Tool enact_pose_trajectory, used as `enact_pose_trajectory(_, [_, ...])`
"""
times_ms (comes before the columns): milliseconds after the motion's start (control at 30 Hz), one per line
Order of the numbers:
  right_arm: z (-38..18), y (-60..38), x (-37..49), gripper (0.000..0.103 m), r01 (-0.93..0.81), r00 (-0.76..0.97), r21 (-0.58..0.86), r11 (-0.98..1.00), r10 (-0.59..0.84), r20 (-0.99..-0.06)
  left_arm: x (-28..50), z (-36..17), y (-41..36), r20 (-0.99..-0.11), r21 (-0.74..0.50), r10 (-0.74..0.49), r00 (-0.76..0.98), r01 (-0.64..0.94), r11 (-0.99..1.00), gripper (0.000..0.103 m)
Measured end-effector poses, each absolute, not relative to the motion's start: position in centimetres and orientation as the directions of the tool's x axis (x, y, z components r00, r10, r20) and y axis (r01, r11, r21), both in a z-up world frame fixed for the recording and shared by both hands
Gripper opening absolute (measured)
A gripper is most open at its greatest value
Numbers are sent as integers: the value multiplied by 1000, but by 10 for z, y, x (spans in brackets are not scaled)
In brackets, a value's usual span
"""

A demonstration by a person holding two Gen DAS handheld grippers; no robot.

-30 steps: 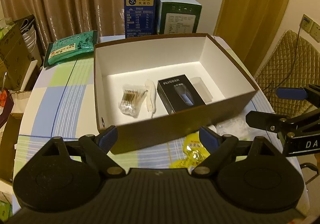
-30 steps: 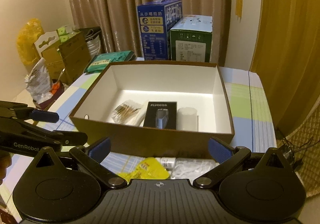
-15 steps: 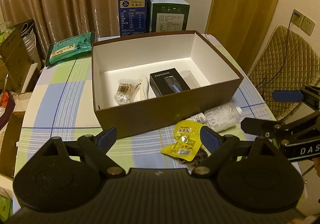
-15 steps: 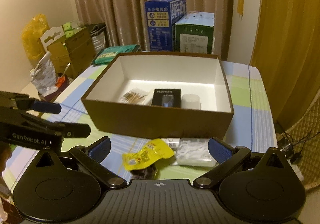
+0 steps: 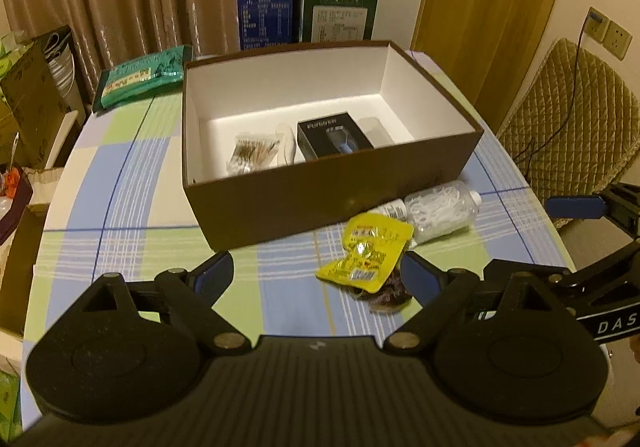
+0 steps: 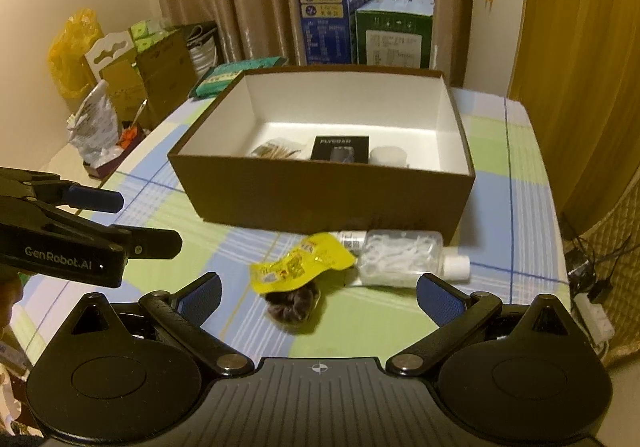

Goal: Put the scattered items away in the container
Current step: 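Withdraw both tools from the box toward the items on the table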

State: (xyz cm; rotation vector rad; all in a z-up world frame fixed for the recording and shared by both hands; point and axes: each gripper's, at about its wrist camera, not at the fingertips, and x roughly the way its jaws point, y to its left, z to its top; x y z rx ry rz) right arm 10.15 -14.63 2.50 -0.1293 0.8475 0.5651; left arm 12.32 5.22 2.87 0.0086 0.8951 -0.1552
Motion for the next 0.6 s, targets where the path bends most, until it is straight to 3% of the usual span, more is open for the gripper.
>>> enact_pose_trajectory(600, [-25, -171, 93, 101, -389, 465, 161, 907, 344, -815, 111, -16, 63, -837, -70, -123, 533, 118, 990, 88])
